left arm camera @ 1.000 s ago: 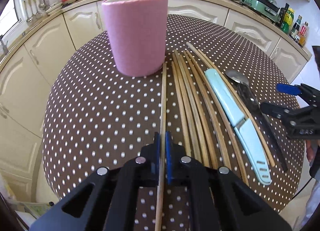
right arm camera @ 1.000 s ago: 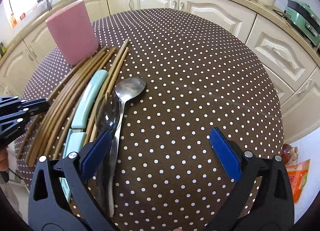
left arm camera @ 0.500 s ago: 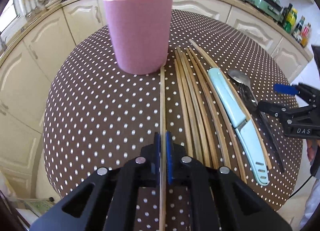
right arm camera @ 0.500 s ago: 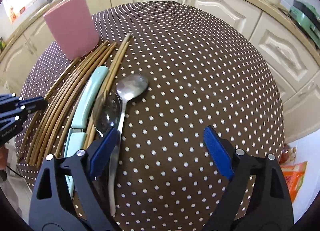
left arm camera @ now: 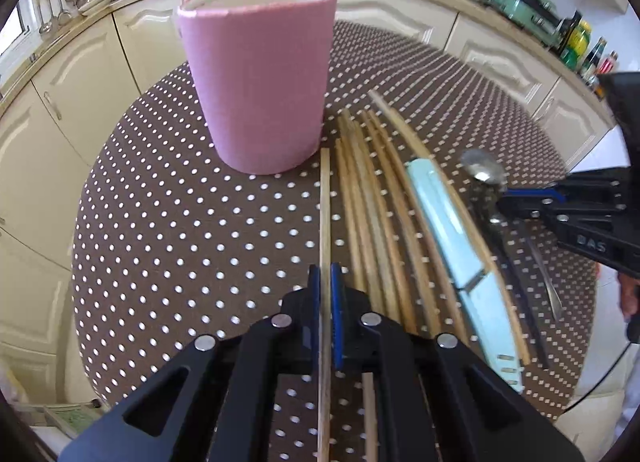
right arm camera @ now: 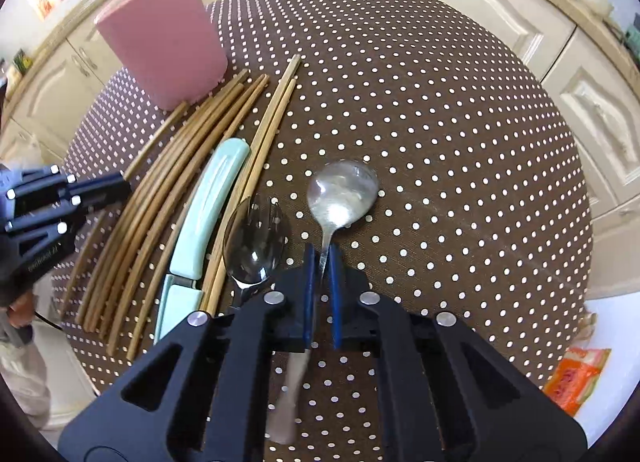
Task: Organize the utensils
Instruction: 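Grasp the metal spoon handle with the right gripper while the left holds the chopstick, then lift chopstick and spoon and drop both into the pink cup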
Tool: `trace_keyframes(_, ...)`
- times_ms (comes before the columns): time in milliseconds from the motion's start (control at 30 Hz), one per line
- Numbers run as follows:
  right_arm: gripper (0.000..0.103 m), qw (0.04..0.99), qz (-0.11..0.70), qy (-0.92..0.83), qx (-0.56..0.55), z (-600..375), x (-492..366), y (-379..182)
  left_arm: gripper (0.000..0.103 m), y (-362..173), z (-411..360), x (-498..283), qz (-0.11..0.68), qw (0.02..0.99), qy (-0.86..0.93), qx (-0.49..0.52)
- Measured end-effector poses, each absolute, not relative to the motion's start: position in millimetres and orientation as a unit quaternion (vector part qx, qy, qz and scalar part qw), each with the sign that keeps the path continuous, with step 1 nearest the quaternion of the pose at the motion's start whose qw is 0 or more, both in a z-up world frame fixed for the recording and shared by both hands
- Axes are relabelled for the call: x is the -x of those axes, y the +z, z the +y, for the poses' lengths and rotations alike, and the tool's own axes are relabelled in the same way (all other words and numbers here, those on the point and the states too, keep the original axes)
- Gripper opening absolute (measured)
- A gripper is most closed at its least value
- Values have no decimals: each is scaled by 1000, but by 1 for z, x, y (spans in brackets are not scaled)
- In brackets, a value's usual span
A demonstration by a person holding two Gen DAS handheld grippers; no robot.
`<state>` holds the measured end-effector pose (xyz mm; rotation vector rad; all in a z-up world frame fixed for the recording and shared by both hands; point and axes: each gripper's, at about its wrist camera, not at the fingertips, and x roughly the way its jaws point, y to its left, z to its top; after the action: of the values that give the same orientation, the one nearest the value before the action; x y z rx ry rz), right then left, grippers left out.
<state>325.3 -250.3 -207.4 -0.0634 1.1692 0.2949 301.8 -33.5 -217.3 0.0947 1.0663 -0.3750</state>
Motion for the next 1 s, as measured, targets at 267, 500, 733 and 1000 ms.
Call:
trace_keyframes(267,4,864,473,169,-40,-289,-308,-174,5,-174,-30,-272,415,883,-218,-9)
trace_keyframes(500,4,897,379,214,-84,-302,-296,-121,5,-113,-32,-259,290,925,-243,27)
trace_keyframes(733,4,919,283,253,-103,-281,-311,-60,5,-58,-24,-278,152,962,-214,75)
trace_keyframes(1000,4,926,229,276,-113,-237,-359,-28,5,-35,-6,-319,20,975,-166,149)
